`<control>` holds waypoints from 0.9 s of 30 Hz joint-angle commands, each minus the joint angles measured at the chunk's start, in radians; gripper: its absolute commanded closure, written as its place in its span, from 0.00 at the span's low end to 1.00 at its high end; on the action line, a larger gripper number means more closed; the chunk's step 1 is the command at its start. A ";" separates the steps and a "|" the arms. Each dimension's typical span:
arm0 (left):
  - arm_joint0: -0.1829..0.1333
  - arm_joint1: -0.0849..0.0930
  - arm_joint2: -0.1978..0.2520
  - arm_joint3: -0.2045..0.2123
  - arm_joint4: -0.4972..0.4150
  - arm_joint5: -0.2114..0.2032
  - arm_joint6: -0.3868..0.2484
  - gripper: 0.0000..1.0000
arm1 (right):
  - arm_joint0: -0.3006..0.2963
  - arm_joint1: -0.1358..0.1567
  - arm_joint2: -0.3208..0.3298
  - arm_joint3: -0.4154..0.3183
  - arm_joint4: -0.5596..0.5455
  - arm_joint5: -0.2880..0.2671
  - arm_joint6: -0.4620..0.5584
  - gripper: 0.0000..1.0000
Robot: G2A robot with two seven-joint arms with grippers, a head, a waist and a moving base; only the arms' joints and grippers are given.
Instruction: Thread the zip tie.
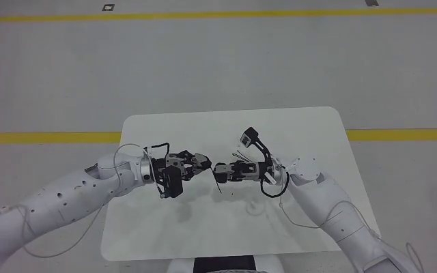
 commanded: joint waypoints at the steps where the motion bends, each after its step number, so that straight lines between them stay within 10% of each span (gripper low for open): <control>1: -0.001 0.000 0.000 -0.001 0.000 -0.005 0.000 1.00 | 0.001 0.000 0.000 0.000 0.000 0.000 0.001 0.82; 27: -0.011 -0.008 0.000 -0.008 0.000 -0.057 -0.032 1.00 | 0.009 -0.004 -0.003 -0.008 -0.008 0.004 0.017 0.93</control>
